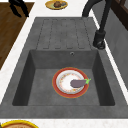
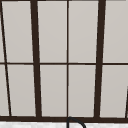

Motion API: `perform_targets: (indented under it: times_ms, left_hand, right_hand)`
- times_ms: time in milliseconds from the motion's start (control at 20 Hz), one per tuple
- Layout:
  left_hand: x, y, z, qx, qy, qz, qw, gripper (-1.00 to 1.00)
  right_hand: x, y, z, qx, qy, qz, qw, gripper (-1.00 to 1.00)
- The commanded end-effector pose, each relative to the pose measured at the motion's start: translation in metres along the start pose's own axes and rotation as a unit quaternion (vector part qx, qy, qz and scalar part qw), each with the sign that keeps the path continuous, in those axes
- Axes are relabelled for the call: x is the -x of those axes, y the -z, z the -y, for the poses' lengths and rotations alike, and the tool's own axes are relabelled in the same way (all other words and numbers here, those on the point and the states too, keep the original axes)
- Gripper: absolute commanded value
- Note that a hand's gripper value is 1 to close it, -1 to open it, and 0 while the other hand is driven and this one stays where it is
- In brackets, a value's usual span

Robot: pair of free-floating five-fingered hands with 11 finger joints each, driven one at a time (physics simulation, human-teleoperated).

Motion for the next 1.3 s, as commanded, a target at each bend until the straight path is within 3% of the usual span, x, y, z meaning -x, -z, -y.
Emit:
perform_targets:
  times_ms: [0,150,250,600,1250]
  left_hand:
    - [0.0,0.0,0.0,0.0,0.0,0.0,1.0,0.0]
    - [0.0,0.0,0.0,0.0,0.0,0.0,1.0,0.0]
    - [0.0,0.0,0.0,0.0,0.0,0.0,1.0,0.0]
    - [0.0,0.0,0.0,0.0,0.0,0.0,1.0,0.0]
    - [0.0,0.0,0.0,0.0,0.0,0.0,1.0,0.0]
  right_hand:
    - [0.01,-0.018,-0.005,0.014,0.016,-0.009,0.9997,1.0]
    - [0.01,-0.022,0.028,0.003,0.015,-0.018,0.9997,1.0]
    - [0.01,-0.03,0.036,-0.017,0.019,-0.022,0.9994,1.0]
    - [-0.028,-0.057,0.073,-0.026,0.007,-0.038,0.9989,1.0]
    - [-0.118,-0.07,0.1,-0.027,0.008,-0.037,0.9989,1.0]
